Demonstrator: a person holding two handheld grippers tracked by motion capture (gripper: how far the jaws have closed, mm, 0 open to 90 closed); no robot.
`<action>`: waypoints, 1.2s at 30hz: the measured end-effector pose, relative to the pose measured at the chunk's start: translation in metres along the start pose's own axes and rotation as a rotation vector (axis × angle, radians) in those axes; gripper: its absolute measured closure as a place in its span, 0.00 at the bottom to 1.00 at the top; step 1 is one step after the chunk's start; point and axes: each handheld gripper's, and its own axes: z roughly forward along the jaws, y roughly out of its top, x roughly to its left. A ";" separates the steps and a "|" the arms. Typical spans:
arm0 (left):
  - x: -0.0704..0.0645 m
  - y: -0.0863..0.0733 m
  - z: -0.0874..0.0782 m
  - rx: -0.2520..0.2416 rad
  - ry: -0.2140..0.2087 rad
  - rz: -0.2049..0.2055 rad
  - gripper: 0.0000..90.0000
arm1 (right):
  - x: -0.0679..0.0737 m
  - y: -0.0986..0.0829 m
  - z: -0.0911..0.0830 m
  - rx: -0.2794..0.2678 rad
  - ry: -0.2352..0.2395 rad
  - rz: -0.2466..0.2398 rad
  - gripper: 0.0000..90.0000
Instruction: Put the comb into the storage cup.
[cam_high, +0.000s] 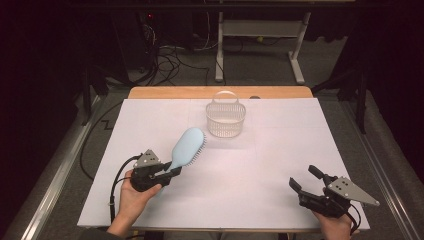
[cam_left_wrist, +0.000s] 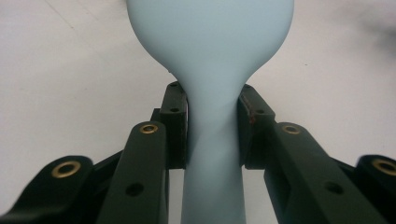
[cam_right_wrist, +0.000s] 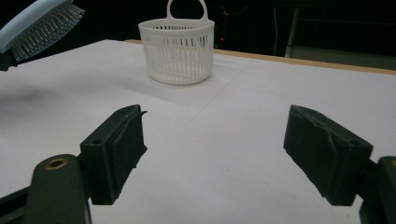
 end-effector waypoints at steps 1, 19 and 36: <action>-0.001 0.000 0.001 -0.001 -0.003 0.003 0.77 | 0.001 0.001 0.001 -0.001 0.005 0.001 0.23; -0.016 0.006 0.012 -0.006 -0.041 0.037 0.77 | 0.026 0.009 0.019 -0.018 0.094 -0.018 0.23; -0.027 0.013 0.021 -0.014 -0.070 0.062 0.77 | 0.040 0.013 0.028 -0.034 0.141 -0.002 0.22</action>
